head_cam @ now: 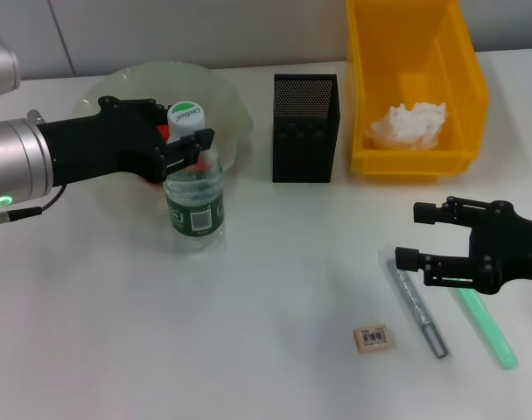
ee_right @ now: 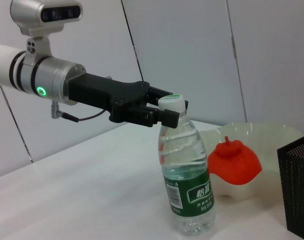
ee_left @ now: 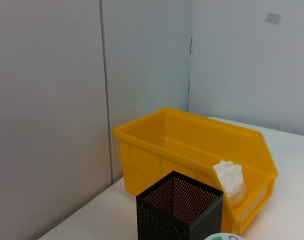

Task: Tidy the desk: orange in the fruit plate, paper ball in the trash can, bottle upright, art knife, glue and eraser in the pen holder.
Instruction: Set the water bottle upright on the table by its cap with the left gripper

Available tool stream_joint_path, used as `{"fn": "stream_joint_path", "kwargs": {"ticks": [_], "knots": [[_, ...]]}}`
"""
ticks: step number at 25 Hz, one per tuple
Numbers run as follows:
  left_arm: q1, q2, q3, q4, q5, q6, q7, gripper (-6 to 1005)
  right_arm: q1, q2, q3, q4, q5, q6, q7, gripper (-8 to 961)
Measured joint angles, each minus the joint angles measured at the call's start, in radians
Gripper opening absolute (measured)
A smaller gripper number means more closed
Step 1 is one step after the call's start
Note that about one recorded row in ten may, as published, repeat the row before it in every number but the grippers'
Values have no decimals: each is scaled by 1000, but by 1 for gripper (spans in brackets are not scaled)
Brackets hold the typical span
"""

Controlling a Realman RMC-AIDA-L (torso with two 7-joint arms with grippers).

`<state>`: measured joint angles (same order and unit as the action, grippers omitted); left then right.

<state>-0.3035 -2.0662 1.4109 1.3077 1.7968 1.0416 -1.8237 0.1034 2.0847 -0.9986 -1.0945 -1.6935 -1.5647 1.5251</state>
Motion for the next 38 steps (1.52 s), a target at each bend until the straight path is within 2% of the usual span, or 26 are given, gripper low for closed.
{"fn": "stream_joint_path", "kwargs": {"ticks": [22, 34, 36, 38], "knots": [[-20, -2, -25, -32, -7, -2, 20, 490, 11, -2, 0, 2, 0, 6, 0, 784], [-21, -1, -32, -31, -28, 42, 34, 494, 11, -2, 0, 2, 0, 6, 0, 784], [-20, -2, -33, -27, -28, 44, 34, 708, 11, -2, 0, 2, 0, 6, 0, 784], [-18, -2, -34, -19, -30, 51, 34, 746, 12, -2, 0, 2, 0, 6, 0, 784]]}}
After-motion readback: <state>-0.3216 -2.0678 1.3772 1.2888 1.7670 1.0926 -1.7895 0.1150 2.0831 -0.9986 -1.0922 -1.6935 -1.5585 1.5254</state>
